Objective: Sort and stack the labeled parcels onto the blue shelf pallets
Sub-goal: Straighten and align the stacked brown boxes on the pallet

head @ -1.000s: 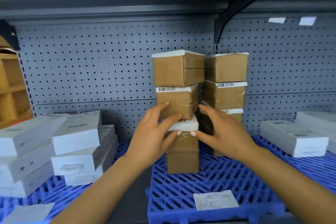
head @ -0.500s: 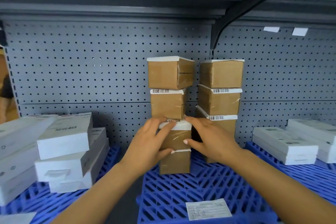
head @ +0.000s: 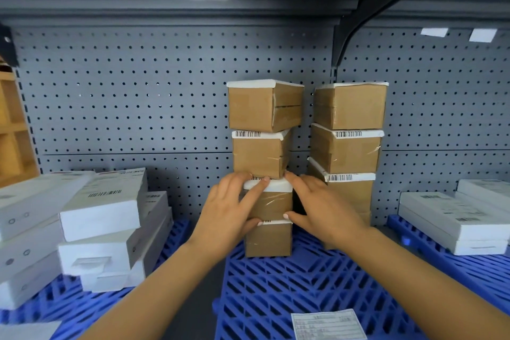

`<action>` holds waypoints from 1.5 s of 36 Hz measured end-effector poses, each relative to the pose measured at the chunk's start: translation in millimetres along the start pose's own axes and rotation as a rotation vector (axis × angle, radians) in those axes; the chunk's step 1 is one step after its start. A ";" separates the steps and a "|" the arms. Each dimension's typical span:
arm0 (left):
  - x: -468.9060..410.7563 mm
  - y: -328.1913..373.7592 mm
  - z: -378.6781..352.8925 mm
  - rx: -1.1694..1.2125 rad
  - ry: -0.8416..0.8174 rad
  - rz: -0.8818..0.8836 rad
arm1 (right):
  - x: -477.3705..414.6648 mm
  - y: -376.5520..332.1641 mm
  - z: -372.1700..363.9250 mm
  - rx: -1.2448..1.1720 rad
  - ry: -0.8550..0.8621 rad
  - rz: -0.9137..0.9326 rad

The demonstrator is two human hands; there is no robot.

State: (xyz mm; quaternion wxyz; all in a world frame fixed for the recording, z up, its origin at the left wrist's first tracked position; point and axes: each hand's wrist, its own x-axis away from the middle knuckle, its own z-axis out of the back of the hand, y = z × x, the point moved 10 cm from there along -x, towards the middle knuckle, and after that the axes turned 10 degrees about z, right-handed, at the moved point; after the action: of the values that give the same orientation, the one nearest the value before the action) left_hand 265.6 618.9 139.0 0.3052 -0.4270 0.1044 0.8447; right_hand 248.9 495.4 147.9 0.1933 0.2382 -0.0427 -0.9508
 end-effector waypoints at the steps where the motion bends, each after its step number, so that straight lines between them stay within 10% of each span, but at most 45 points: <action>1: 0.7 -2.0 0.0 0.002 0.014 0.008 | -0.4 -0.2 -0.6 -0.011 0.005 -0.008; 31: -26.6 -38.9 37.3 -0.073 0.026 0.390 | -12.6 -12.2 40.3 -0.372 0.309 -0.035; 54: -34.3 -29.1 18.3 0.023 -0.024 0.223 | -26.2 6.4 30.2 -0.572 0.335 -0.029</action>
State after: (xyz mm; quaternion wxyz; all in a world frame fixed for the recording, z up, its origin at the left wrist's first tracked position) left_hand 286.6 635.3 179.7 0.2155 -0.3991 0.1574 0.8772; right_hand 258.2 499.3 187.2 0.2432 0.3280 0.2619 -0.8745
